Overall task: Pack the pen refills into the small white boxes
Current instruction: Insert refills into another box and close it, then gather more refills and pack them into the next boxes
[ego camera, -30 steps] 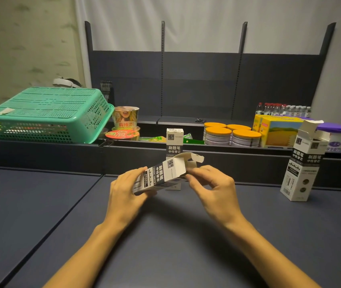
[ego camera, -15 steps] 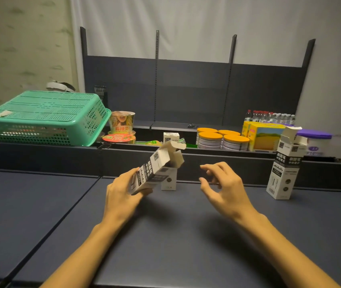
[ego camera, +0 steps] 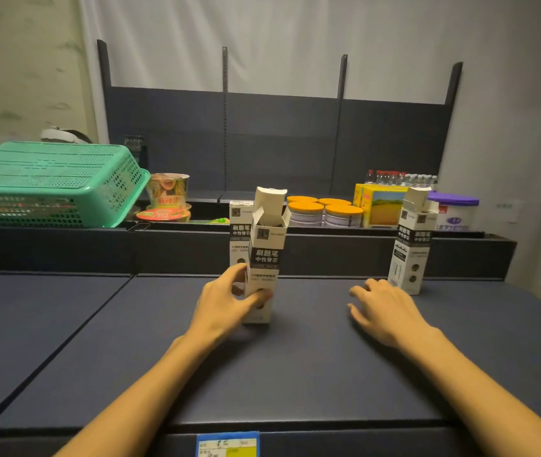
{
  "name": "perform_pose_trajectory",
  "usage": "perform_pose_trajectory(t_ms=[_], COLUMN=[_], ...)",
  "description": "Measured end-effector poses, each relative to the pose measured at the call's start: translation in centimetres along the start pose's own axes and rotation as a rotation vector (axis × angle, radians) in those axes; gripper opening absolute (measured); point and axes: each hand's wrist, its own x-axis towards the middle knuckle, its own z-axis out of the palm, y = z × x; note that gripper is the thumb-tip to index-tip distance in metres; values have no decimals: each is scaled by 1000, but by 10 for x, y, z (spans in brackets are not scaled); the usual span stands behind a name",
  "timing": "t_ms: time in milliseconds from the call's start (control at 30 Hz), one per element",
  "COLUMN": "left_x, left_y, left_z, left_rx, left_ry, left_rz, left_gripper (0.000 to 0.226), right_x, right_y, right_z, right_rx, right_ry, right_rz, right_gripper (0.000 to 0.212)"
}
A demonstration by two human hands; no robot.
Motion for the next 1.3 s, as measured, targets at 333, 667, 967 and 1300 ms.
perform_pose_trajectory(t_ms=[333, 667, 967, 1300], left_x=[33, 46, 15, -47], left_y=[22, 28, 23, -4], left_z=[59, 90, 51, -31], left_rx=[-77, -116, 304, 828], left_ry=[-54, -71, 7, -52], left_rz=[-66, -78, 56, 271], left_gripper=[57, 60, 48, 22], right_x=[6, 7, 1, -15], right_y=[35, 52, 43, -43], right_z=[4, 5, -3, -23], right_rx=[165, 202, 262, 378], right_ry=[-75, -86, 38, 198], right_rz=[15, -4, -72, -298], right_gripper=[43, 43, 40, 31])
